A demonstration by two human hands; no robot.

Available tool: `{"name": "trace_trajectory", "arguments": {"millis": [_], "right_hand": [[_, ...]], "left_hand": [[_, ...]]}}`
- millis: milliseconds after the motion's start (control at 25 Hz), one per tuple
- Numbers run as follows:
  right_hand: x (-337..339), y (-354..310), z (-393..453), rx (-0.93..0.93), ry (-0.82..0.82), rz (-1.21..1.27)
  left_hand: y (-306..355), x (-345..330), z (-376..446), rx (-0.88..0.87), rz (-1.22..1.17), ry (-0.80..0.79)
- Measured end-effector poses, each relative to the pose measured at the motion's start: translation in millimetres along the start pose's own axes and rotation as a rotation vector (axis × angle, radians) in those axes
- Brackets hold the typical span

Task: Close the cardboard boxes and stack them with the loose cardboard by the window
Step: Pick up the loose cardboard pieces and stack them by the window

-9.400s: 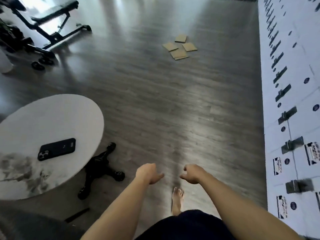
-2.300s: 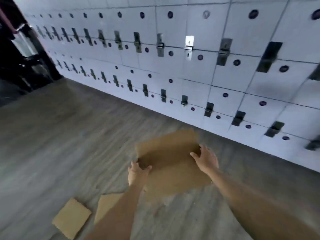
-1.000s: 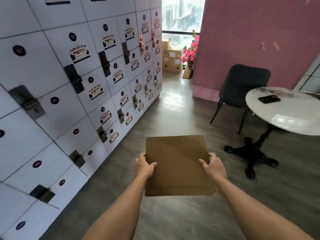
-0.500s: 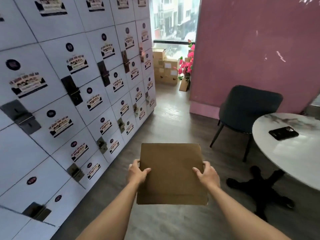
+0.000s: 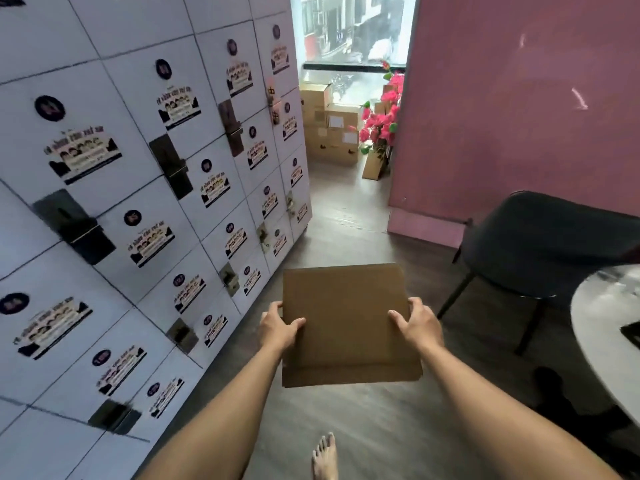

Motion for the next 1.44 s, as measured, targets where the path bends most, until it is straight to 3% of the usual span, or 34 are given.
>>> {"name": "trace_trajectory", "arguments": {"millis": [440, 800, 1040, 1440], "right_hand": [[10, -109, 235, -0.107, 0.077, 0.014], [27, -214, 494, -0.018, 0.046, 0.01], [27, -287, 638, 0.04, 0.022, -0.007], [38, -393, 867, -0.133, 0.115, 0.002]], "left_hand": [[137, -15, 274, -0.074, 0.052, -0.057], [263, -25, 491, -0.058, 0.114, 0.023], [314, -26, 628, -0.007, 0.087, 0.049], [438, -59, 895, -0.078, 0.005, -0.05]]}}
Point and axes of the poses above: each hand's wrist, its own z-axis towards the middle knuckle, its own x-axis out of the back of the hand, y = z × x, the point moved 5 cm from there along z, towards the middle knuckle, and after that the axes turned 5 degrees about -x, right-handed, at the moved point
